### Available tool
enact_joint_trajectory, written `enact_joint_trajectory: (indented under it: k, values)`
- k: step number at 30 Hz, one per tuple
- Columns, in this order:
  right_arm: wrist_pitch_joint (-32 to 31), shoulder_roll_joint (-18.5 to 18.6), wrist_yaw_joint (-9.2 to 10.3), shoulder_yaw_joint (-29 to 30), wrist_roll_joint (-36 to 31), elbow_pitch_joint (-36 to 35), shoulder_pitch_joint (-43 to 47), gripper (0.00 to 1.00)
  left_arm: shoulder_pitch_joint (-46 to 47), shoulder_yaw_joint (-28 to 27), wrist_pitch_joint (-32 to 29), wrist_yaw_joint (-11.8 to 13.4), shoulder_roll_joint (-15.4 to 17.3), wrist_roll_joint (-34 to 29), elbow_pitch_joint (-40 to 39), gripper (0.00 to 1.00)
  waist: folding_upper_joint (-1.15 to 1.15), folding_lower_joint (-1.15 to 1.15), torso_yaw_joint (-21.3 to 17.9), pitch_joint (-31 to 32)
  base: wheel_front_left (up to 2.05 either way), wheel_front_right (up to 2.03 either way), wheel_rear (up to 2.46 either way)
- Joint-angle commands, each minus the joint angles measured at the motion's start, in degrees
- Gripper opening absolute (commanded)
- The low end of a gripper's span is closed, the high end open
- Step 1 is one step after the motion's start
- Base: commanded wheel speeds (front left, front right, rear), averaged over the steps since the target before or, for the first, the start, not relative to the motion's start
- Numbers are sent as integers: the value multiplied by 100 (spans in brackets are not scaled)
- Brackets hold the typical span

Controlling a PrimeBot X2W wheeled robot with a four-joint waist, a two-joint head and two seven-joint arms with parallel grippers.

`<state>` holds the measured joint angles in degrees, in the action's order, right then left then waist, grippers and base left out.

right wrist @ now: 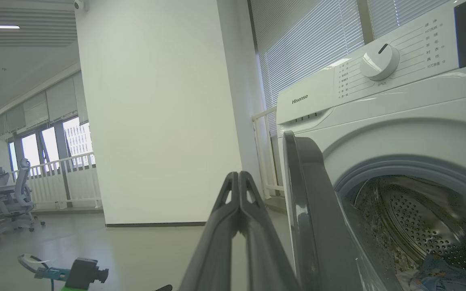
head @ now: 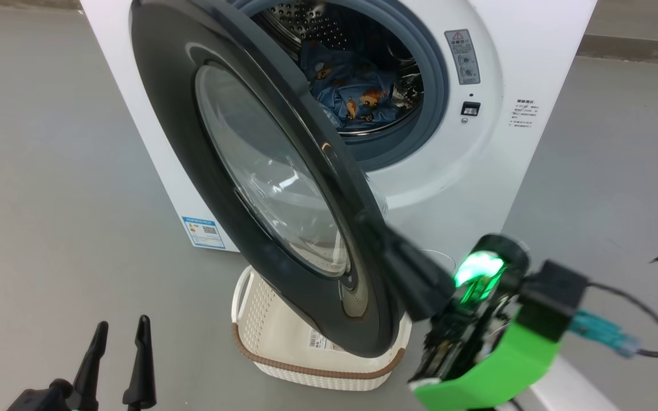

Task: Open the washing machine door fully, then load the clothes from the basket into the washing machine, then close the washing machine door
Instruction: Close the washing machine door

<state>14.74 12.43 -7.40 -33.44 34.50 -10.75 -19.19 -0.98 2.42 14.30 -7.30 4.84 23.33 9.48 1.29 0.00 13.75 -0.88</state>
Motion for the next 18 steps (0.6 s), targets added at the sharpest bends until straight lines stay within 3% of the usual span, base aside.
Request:
enact_joint_trajectory:
  k: [1,8,18]
  values:
    - [26,-36,-9,-183,50,-37,-183,0,86,-187,70,-19,42,5,-115,100,0,0,-2,-12,0,0,0]
    - [26,86,-9,-871,29,789,-307,0,118,-155,70,-19,8,18,-111,100,0,0,71,-87,0,0,0]
    - [26,165,-9,-1257,127,1925,-434,0,140,-169,70,-19,-14,37,-104,100,0,0,275,-181,0,0,0]
